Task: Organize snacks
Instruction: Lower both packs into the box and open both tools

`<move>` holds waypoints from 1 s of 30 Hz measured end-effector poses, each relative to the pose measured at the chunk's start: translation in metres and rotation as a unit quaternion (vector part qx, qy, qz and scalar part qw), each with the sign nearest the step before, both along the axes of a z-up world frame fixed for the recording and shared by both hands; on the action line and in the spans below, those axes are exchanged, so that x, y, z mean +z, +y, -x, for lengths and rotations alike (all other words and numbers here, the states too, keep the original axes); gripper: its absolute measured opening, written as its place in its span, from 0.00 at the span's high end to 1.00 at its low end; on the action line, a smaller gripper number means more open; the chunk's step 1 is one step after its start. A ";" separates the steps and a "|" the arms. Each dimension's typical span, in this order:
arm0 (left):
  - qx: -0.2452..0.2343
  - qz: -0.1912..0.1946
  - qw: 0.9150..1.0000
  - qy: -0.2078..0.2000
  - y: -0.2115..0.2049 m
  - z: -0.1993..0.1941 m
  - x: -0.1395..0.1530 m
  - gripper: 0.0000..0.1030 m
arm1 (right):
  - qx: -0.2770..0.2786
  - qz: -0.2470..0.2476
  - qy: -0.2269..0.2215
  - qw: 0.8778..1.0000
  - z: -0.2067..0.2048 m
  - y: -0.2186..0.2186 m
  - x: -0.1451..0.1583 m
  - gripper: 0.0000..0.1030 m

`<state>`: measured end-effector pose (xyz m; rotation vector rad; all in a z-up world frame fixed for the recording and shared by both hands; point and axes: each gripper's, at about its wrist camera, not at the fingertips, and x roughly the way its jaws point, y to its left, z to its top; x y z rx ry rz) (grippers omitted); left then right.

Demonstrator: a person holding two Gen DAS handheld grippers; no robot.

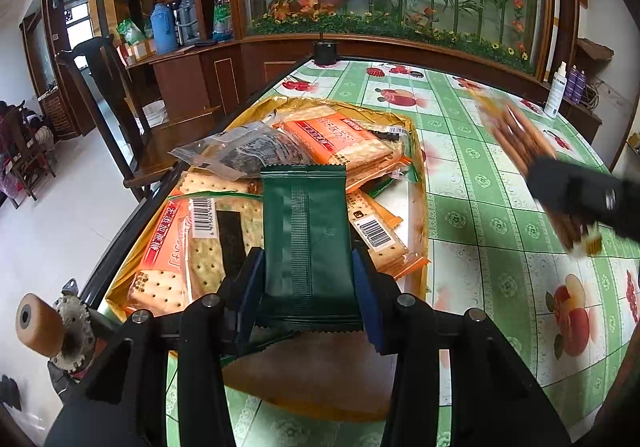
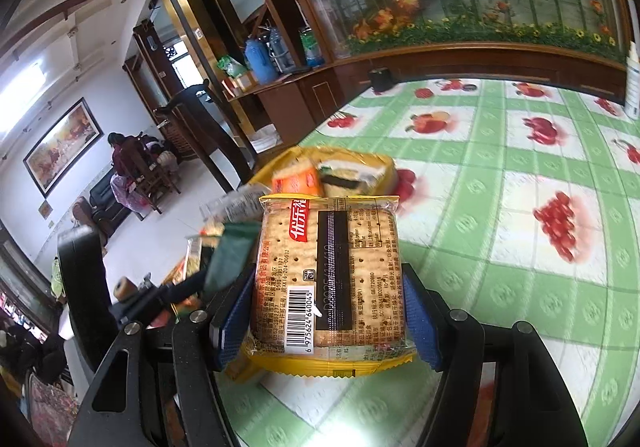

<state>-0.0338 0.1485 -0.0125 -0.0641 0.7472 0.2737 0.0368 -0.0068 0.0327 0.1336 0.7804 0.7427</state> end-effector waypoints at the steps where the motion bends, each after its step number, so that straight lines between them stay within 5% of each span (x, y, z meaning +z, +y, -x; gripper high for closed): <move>1: -0.001 0.001 1.000 0.000 0.001 0.000 -0.001 0.59 | 0.003 -0.003 0.000 1.000 -0.004 0.005 0.002 0.33; 17: -0.008 0.009 1.000 -0.002 0.001 -0.012 0.000 0.59 | 0.032 -0.015 -0.005 0.999 -0.050 0.059 0.019 0.33; 30: -0.012 0.016 1.000 -0.003 0.002 -0.021 0.000 0.59 | 0.054 -0.004 0.026 0.998 -0.089 0.091 0.001 0.33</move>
